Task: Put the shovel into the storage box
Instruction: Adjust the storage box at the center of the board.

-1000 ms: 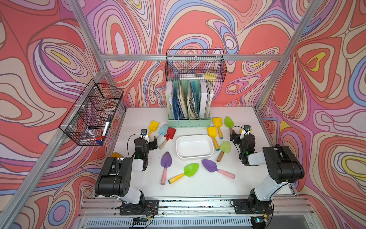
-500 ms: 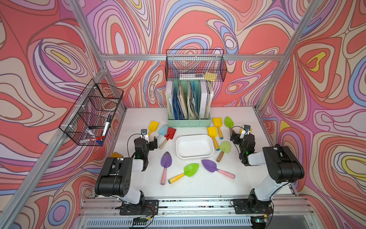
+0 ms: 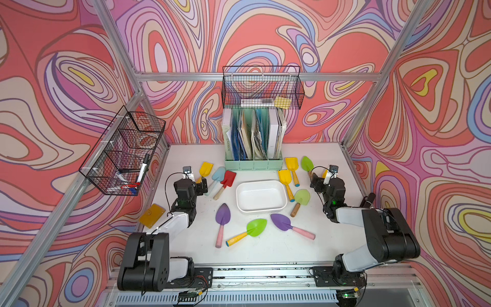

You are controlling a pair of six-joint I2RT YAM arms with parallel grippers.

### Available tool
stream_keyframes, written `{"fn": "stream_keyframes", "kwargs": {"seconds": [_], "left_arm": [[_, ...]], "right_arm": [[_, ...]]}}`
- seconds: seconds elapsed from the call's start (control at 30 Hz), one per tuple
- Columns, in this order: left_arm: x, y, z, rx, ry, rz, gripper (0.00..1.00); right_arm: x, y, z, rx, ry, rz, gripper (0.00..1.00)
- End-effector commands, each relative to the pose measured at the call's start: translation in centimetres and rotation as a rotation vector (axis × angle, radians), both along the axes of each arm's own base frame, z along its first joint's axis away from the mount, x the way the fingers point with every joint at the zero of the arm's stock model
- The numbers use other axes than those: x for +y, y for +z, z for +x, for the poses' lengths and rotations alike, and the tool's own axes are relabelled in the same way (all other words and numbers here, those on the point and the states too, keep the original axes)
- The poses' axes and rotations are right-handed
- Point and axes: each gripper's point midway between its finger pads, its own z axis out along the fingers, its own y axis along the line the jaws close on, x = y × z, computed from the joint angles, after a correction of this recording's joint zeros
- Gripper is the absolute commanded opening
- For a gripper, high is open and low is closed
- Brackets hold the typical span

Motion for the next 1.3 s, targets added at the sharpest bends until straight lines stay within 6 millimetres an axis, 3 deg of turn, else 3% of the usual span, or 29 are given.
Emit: {"fn": "stream_keyframes", "kwargs": {"seconds": [0.0, 0.1, 0.17, 0.4, 0.47, 0.63, 0.73, 0.87, 1.1, 1.2, 1.27], "left_arm": [[0.0, 4.2, -1.0, 0.045, 0.048, -0.029, 0.99], [-2.0, 7.3, -1.5, 0.097, -0.028, -0.075, 0.99], [-4.6, 9.1, -2.0, 0.128, -0.130, -0.108, 0.99], [-14.7, 11.4, -5.2, 0.255, -0.470, 0.045, 0.99], [-17.1, 10.9, -5.8, 0.316, -0.554, 0.117, 0.99], [-20.8, 9.2, -6.5, 0.458, -0.700, 0.279, 0.99], [-22.1, 9.3, -6.0, 0.486, -0.765, 0.362, 0.99], [-23.6, 9.1, -5.6, 0.506, -0.883, 0.444, 0.99], [-26.4, 6.9, -5.9, 0.520, -1.122, 0.540, 0.99], [-27.1, 4.6, -5.9, 0.599, -1.198, 0.568, 0.98], [-27.2, 2.9, -5.3, 0.671, -1.209, 0.592, 0.92]], "right_arm": [[-0.3, -0.1, -1.3, 0.204, -0.084, 0.042, 0.90], [0.7, 0.6, -2.7, 0.335, -0.109, 0.042, 0.89], [2.5, 1.6, -4.0, 0.399, -0.096, 0.009, 0.87], [7.8, 3.0, -9.8, 0.518, -0.110, 0.071, 0.85], [9.1, 2.4, -11.3, 0.542, -0.116, 0.091, 0.85], [13.2, -0.1, -14.7, 0.648, -0.081, 0.111, 0.82], [15.5, -0.2, -16.4, 0.640, -0.073, 0.108, 0.82], [17.8, 0.8, -17.2, 0.597, -0.056, 0.146, 0.82], [18.3, 1.8, -17.4, 0.574, -0.060, 0.187, 0.83], [17.9, 1.8, -17.7, 0.571, -0.064, 0.202, 0.83], [17.9, 1.8, -17.7, 0.562, -0.060, 0.216, 0.83]]}}
